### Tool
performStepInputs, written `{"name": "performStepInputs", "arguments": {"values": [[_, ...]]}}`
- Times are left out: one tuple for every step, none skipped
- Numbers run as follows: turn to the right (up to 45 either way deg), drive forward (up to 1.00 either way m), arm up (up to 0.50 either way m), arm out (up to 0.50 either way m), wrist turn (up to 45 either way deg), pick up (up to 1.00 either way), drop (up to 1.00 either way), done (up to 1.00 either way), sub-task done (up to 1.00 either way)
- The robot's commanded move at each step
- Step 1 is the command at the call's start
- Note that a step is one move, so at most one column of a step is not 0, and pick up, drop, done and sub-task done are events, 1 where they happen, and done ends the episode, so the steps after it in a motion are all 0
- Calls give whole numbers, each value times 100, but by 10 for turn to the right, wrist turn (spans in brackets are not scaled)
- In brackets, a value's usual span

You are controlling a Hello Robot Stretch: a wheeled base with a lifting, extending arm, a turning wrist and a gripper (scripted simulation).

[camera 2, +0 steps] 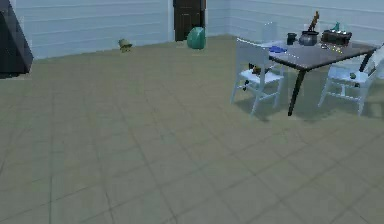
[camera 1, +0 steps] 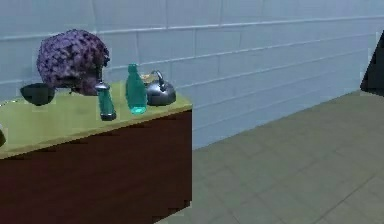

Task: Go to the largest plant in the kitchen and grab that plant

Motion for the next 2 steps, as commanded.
{"name": "performStepInputs", "arguments": {"values": [[0,45,0,0,0,0,0,0,0],[-450,0,0,0,0,0,0,0,0]]}}
